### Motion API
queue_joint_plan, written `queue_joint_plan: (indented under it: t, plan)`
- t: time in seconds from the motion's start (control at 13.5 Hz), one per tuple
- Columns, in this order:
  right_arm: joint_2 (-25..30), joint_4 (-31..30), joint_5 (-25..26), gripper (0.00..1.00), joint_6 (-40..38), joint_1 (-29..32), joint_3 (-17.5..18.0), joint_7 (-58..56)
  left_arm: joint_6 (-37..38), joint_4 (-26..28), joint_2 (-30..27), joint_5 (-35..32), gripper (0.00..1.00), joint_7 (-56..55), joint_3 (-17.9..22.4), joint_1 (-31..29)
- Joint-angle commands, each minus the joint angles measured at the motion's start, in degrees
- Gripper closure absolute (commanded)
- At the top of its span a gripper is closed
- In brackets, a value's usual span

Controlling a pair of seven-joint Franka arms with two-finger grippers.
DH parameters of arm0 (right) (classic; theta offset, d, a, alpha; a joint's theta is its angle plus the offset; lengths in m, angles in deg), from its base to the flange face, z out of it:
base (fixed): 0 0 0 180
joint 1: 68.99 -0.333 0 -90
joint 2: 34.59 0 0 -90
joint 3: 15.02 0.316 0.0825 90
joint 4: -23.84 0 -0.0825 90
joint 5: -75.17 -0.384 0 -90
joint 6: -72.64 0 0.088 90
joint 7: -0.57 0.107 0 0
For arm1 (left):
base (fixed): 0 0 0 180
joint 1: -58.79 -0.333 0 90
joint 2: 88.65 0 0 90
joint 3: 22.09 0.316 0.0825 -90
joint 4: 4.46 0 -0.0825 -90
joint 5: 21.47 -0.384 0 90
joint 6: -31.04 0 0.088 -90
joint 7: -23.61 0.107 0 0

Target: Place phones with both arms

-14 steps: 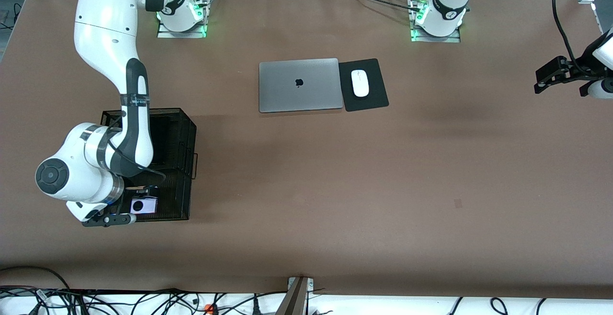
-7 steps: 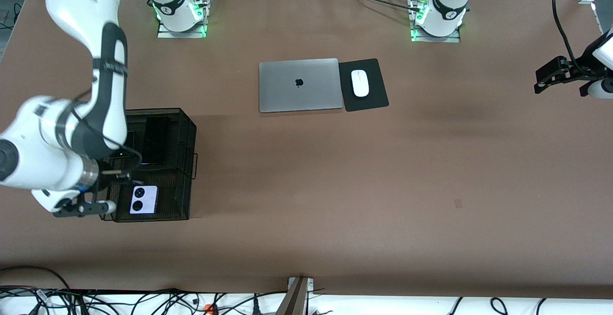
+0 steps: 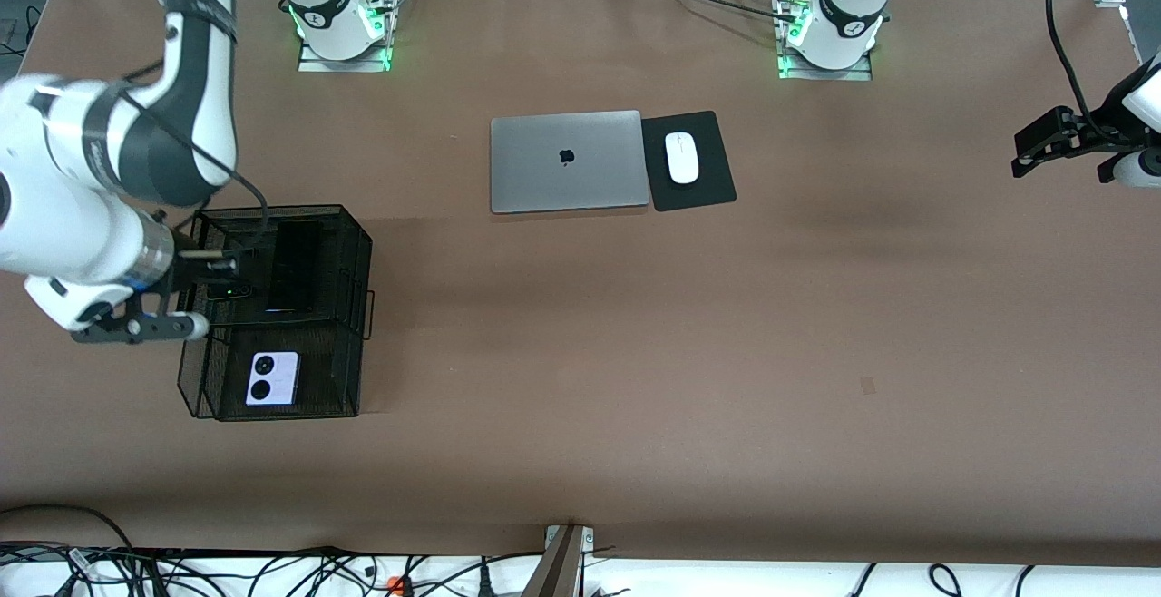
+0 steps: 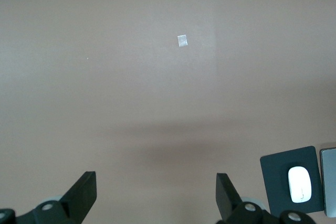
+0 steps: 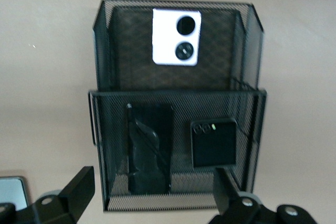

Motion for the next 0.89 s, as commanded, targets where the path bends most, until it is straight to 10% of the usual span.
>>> queue_joint_plan:
  t: [0.0, 0.81]
  plan:
    - [11.5, -8.4, 7.2, 0.00, 1.5, 0.4, 5.3, 4.1, 1.1, -1.5, 0.6, 0.6, 0.00, 1.1, -0.1, -0.3]
    - [25.4, -14.2, 17.4, 0.00, 0.3, 38.7, 41.6, 4.3, 1.1, -1.5, 0.6, 0.6, 0.00, 1.1, -0.1, -0.3]
